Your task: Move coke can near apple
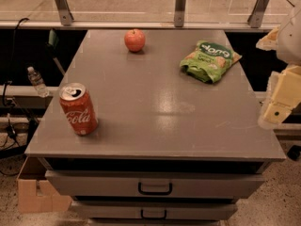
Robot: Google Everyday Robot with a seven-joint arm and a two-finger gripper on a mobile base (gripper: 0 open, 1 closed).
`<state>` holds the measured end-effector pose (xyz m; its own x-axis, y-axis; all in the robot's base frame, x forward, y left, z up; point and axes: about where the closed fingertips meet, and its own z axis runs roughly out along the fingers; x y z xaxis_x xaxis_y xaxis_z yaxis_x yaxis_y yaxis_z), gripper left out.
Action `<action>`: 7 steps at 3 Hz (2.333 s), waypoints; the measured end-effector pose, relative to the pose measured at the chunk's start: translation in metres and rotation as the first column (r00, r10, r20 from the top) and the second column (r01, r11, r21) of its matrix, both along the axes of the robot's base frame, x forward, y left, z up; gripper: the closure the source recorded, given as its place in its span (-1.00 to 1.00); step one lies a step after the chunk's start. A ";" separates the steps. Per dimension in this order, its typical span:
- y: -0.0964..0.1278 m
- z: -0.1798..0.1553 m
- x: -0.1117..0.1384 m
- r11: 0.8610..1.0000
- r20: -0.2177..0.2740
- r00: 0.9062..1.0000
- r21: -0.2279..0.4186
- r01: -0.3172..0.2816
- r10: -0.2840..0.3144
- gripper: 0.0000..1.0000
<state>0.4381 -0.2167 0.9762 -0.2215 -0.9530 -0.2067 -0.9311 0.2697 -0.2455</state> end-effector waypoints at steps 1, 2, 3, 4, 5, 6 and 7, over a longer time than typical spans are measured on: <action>0.000 0.000 0.000 1.000 0.000 1.000 0.000 0.000 0.000 -1.00; 0.003 0.000 0.004 1.000 0.012 1.000 0.022 -0.014 0.014 -1.00; 0.029 -0.011 0.022 0.989 0.036 0.996 0.118 -0.087 0.083 -1.00; 0.095 -0.011 0.028 0.937 0.077 0.977 0.276 -0.214 0.201 -1.00; 0.094 -0.011 0.028 0.938 0.077 0.977 0.272 -0.213 0.200 -1.00; 0.105 -0.012 0.023 0.913 0.078 0.965 0.314 -0.261 0.249 -1.00; 0.151 -0.019 -0.002 0.842 0.107 0.924 0.383 -0.380 0.368 -1.00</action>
Offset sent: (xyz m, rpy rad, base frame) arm 0.0088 0.0049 -0.0056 0.0525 -0.0055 0.0350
